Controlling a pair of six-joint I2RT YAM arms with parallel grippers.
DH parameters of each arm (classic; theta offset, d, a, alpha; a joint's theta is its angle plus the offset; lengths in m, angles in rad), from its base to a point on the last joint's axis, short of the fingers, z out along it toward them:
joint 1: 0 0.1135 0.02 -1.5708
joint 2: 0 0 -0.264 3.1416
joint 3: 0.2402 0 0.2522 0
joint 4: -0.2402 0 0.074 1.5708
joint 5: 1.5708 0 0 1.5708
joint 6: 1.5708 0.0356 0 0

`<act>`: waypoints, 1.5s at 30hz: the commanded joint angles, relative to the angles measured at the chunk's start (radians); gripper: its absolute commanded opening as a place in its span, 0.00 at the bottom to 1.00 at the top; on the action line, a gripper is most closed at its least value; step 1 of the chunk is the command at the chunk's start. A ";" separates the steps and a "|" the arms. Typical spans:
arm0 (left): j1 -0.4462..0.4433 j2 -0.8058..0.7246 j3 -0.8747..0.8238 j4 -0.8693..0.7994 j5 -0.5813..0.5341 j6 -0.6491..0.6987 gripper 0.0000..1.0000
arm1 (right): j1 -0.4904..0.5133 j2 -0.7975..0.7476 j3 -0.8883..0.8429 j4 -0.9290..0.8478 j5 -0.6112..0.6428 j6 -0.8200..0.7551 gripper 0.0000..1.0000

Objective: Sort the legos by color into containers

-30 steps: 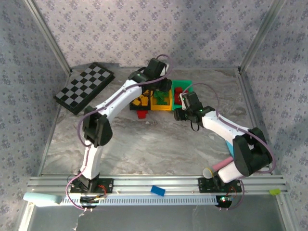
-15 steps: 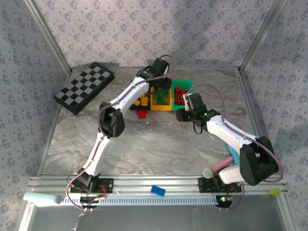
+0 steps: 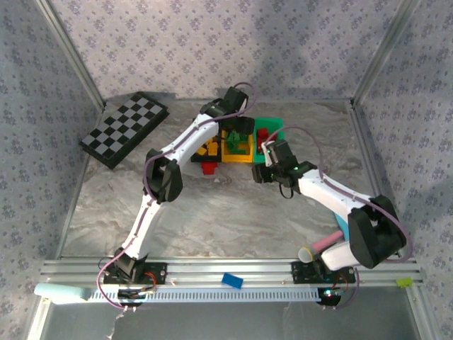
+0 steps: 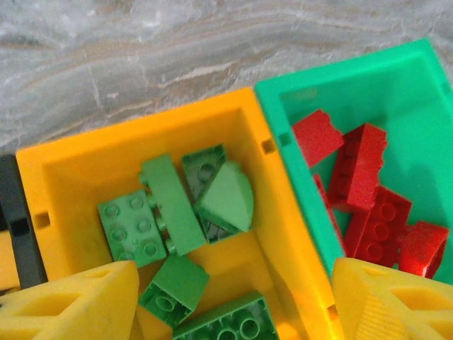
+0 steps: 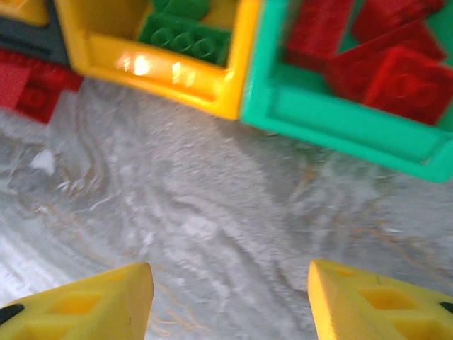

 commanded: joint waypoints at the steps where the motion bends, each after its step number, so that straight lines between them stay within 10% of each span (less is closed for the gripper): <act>1: -0.003 -0.187 -0.187 0.077 0.018 -0.021 0.72 | 0.063 0.060 0.068 0.008 -0.074 0.006 0.62; 10: 0.064 -0.628 -0.866 0.373 0.005 -0.144 0.72 | 0.217 0.295 0.228 0.095 -0.101 0.108 0.73; 19: 0.172 -0.887 -1.204 0.452 -0.012 -0.210 0.72 | 0.255 0.513 0.497 0.007 0.002 0.133 0.76; 45: 0.230 -1.082 -1.449 0.535 0.017 -0.188 0.73 | 0.279 0.794 0.855 -0.231 0.139 0.150 0.67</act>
